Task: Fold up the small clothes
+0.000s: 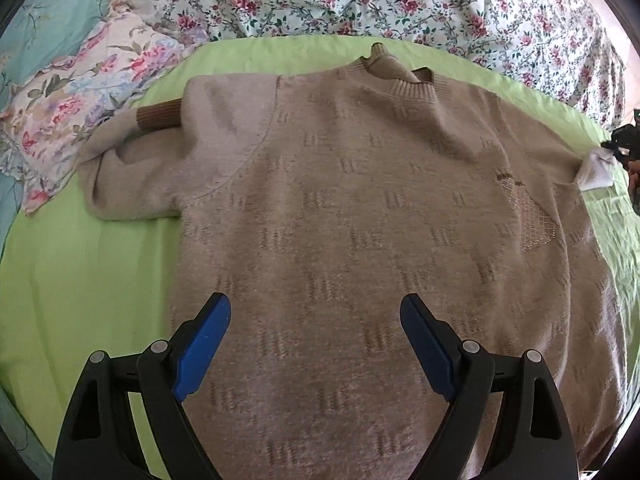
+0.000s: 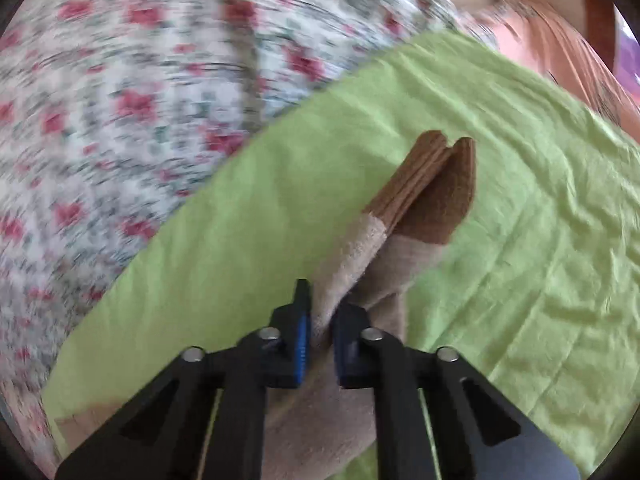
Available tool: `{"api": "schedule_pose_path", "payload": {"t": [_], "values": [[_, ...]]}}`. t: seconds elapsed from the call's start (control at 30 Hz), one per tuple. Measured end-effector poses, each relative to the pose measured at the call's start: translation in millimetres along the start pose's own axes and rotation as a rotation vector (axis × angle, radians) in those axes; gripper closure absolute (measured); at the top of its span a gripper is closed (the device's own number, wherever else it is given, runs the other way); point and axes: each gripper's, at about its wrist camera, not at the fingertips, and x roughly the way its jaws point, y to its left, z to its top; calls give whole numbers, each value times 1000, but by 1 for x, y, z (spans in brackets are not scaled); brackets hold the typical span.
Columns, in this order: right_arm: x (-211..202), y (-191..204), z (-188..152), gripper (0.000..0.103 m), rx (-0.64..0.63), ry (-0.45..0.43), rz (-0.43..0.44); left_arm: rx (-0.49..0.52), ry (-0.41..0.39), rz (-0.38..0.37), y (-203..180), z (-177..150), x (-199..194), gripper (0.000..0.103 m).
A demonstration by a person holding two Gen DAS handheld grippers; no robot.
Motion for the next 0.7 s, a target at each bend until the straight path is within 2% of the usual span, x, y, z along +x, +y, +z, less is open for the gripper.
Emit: {"api": "schedule_pose_path", "payload": {"t": [0.07,0.13,0.27,0.5,0.6,0.7], "values": [[-13,17,-12,96,-66,-15,53,2,0,-20,-2,-2,0,16],[-29,39,-31,97,-128,-8,150,2,15,-44,-9,-8,-4,16],[-54,98,-80,97,-272,36,327,-8,-1,-69,-8,-13,-13,16],[-88,211,-207,97,-479,171,661,-81,-4,-100,15,-21,-20,16],[-99,248,-258,97,-568,229,762,-111,4,-101,27,-24,-19,16],[-103,274,-300,97,-651,283,799,-142,1,-112,39,-25,-19,16]]}}
